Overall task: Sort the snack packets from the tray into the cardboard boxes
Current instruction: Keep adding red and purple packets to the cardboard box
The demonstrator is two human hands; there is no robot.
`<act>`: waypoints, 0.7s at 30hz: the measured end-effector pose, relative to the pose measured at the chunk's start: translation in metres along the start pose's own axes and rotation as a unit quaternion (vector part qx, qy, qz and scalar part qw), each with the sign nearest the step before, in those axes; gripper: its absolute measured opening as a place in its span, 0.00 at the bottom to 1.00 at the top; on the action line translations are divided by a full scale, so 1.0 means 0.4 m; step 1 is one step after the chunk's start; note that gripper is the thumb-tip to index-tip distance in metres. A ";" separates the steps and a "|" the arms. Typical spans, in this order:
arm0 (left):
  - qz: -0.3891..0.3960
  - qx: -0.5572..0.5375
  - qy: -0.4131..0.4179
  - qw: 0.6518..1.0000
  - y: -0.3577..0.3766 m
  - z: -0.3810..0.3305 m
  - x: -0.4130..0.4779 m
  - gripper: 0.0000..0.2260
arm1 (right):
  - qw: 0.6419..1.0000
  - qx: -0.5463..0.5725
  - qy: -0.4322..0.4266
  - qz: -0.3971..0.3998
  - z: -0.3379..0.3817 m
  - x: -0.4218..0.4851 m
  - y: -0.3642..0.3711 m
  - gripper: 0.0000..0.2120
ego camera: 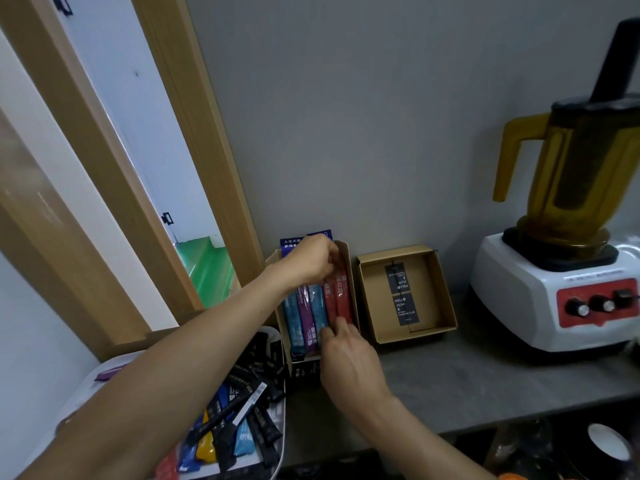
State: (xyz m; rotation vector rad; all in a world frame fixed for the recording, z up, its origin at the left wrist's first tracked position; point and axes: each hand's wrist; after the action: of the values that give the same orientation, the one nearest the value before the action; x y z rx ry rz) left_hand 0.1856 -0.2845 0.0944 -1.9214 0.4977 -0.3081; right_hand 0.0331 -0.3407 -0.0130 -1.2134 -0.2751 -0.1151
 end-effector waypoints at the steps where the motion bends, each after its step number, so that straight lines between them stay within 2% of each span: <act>1: -0.010 0.003 0.003 1.000 0.002 0.001 0.002 0.07 | 1.000 -0.001 0.013 0.008 -0.001 0.007 0.000 0.21; 5: -0.045 0.028 0.024 0.998 -0.003 0.007 -0.003 0.07 | 0.999 0.006 0.039 0.015 0.004 0.025 -0.001 0.20; 12: -0.034 0.083 0.017 0.996 -0.065 0.009 -0.014 0.11 | 0.999 0.020 0.044 -0.001 0.003 0.027 0.007 0.20; 17: -0.002 0.242 0.013 0.970 -0.144 0.036 -0.039 0.06 | 0.998 0.059 0.010 -0.029 -0.011 0.018 0.012 0.21; 21: 0.009 0.326 0.028 0.945 -0.113 0.045 -0.050 0.09 | 0.997 0.074 0.008 -0.033 -0.013 0.021 0.016 0.21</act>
State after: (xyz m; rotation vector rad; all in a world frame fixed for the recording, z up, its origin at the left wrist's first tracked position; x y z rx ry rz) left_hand 0.1849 -0.2452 0.1295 -1.2648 0.3862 -0.4521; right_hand 0.0433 -0.3428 -0.0182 -1.0564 -0.3057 -0.1596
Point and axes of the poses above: each hand's wrist, its own x-axis towards the middle knuckle, its own y-axis out of the palm, z = x × y, and after that the axes turned 6 degrees about -y, right-handed
